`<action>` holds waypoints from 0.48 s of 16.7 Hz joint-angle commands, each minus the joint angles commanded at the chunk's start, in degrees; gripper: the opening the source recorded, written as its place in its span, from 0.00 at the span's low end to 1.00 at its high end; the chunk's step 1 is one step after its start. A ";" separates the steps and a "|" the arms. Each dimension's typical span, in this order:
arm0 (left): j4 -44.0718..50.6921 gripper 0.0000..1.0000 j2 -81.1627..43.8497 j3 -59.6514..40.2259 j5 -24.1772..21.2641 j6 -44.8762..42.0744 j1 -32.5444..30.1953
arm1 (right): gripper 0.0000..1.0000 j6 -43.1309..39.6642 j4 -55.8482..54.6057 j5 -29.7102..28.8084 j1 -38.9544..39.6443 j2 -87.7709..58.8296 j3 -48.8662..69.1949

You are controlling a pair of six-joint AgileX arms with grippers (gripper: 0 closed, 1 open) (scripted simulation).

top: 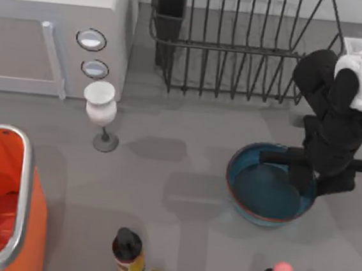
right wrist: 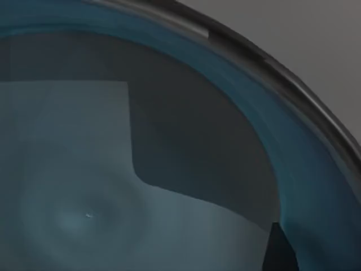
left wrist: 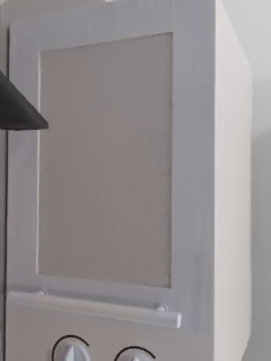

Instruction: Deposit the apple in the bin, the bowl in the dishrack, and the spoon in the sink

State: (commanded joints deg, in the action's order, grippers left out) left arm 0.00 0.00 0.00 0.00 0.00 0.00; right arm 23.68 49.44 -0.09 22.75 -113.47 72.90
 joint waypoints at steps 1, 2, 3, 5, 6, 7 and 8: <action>0.00 1.00 0.00 0.00 0.00 0.00 0.00 | 0.00 0.00 0.00 0.00 0.00 0.00 0.00; 0.00 1.00 0.00 0.00 0.00 0.00 0.00 | 0.00 0.00 0.00 0.00 0.00 0.00 0.00; 0.00 1.00 0.00 0.00 0.00 0.00 0.00 | 0.00 0.00 0.00 0.00 0.00 0.00 0.00; 0.00 1.00 0.00 0.00 0.00 0.00 0.00 | 0.00 0.00 0.00 0.00 0.00 0.00 0.00; 0.00 1.00 0.00 0.00 0.00 0.00 0.00 | 0.00 -0.01 0.05 -0.02 -0.07 0.13 0.01; 0.00 1.00 0.00 0.00 0.00 0.00 0.00 | 0.00 -0.02 0.23 -0.02 -0.05 0.17 0.18; 0.00 1.00 0.00 0.00 0.00 0.00 0.00 | 0.00 -0.05 0.99 -0.02 -0.01 0.38 0.91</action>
State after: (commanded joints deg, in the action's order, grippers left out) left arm 0.00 0.00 0.00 0.00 0.00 0.00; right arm 23.63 50.43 -0.11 22.74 -113.09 73.81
